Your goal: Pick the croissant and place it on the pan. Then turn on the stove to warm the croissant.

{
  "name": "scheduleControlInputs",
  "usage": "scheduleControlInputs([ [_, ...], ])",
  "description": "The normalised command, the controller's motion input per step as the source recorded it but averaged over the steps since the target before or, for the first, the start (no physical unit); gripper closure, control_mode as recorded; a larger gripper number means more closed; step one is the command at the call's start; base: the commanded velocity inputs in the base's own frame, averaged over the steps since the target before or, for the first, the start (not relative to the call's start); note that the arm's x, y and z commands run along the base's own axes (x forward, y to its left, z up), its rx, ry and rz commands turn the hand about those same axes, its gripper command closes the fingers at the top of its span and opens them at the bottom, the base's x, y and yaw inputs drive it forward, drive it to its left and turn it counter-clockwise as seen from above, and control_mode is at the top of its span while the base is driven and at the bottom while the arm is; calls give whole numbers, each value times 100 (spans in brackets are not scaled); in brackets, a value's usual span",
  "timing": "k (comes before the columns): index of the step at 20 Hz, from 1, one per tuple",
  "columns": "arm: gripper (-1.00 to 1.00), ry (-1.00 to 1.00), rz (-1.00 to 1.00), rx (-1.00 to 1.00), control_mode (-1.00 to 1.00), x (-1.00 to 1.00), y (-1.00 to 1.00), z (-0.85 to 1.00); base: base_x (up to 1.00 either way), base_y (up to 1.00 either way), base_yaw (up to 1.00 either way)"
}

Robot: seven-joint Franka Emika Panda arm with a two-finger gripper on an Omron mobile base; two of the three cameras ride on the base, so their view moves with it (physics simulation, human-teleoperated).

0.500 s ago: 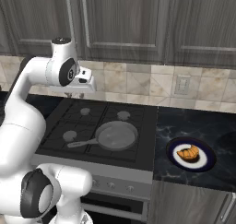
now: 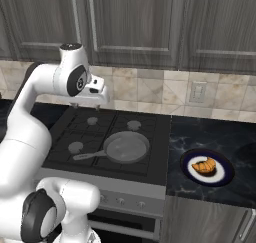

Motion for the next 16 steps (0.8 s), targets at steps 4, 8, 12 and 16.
scheduleControlInputs([
  [4,-100,0,-5,0,-100,-14,-49,-8,0,0,0],
  [8,-100,0,-4,2,-100,-12,-52,-5,0,0,0],
  [12,-100,0,-6,1,-100,-7,-46,-2,0,0,0],
  [16,-100,0,-14,0,-100,0,-39,-3,0,0,0],
])
